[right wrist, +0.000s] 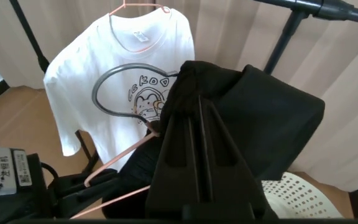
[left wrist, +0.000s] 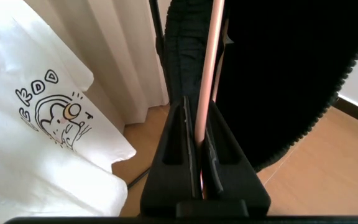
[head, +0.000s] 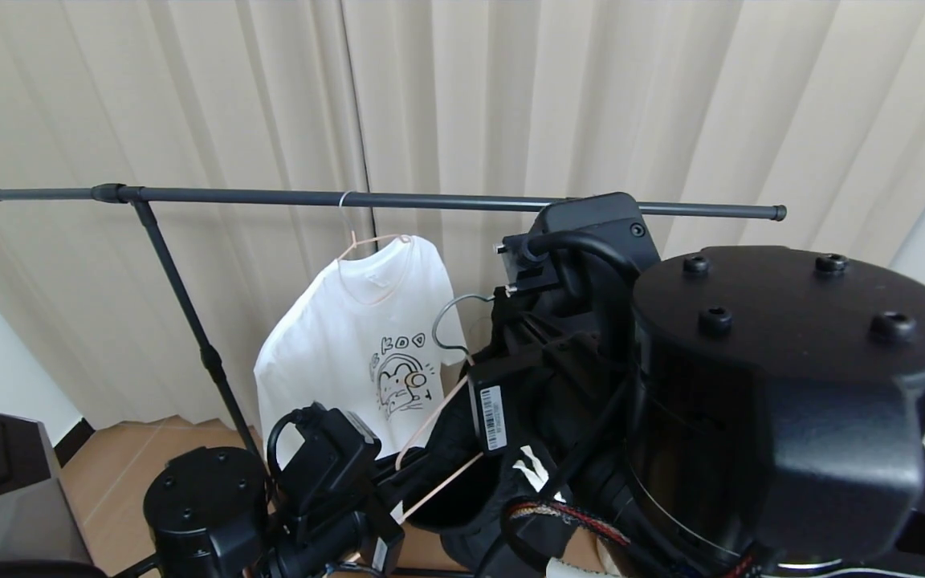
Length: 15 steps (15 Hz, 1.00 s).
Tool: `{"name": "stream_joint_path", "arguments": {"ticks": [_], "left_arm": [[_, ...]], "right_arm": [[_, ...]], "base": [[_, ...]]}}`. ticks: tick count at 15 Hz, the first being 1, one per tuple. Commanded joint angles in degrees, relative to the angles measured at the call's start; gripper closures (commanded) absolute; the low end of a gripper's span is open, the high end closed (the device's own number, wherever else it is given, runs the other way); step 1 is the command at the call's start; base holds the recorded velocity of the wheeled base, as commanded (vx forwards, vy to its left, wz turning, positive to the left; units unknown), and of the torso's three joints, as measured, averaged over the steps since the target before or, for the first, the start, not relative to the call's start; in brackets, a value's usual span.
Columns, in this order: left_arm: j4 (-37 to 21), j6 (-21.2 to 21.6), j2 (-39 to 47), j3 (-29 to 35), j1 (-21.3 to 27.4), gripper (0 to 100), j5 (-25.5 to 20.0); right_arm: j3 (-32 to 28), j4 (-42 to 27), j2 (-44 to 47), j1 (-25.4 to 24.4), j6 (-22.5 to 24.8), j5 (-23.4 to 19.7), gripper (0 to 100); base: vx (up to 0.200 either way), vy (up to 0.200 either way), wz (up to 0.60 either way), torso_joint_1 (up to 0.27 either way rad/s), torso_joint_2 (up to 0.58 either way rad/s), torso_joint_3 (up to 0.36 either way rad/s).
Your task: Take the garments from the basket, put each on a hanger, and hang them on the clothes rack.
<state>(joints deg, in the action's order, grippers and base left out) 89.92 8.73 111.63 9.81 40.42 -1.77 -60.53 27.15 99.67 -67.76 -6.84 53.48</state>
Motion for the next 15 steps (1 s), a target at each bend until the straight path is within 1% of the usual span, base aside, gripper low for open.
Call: {"name": "stream_joint_path", "arguments": {"ticks": [1, 3, 5, 6, 9, 11, 15], "left_arm": [[0.08, 0.06, 0.08, -0.23, 0.01, 100, 0.01], [0.08, 0.06, -0.1, -0.15, 0.01, 100, 0.01], [0.08, 0.06, -0.8, 0.03, -0.08, 100, 0.01], [0.08, -0.03, -1.15, 0.03, -0.08, 100, 0.01], [0.08, -0.99, -1.41, 0.12, -0.08, 100, 0.01], [0.08, -0.99, -2.03, 0.12, -0.08, 100, -0.08], [0.08, -0.99, -2.73, -0.15, -0.08, 100, -0.08]], "right_arm": [[-0.12, 0.01, 0.7, -0.1, -0.02, -0.04, 100], [0.23, 0.01, 0.44, 0.87, -0.1, 0.05, 100], [0.32, 0.01, -0.35, 2.98, -0.19, 0.05, 100], [0.32, 0.01, -0.53, 3.95, -0.19, 0.05, 0], [0.67, 0.01, -0.71, 4.3, -0.28, 0.05, 0], [1.38, 0.1, -1.32, 6.06, -0.28, 0.05, 0], [1.11, 0.1, -0.62, 6.93, -0.19, -0.04, 0]], "base": [[0.0, 0.0, 0.0, 0.0, 0.0, 0.0], [0.0, 0.0, 0.0, 0.0, 0.0, 0.0], [0.0, 0.0, 0.0, 0.0, 0.0, 0.0], [0.0, 0.0, 0.0, 0.0, 0.0, 0.0], [0.0, 0.0, 0.0, 0.0, 0.0, 0.0], [0.0, 0.0, 0.0, 0.0, 0.0, 0.0], [0.0, 0.0, 0.0, 0.0, 0.0, 0.0]]}}
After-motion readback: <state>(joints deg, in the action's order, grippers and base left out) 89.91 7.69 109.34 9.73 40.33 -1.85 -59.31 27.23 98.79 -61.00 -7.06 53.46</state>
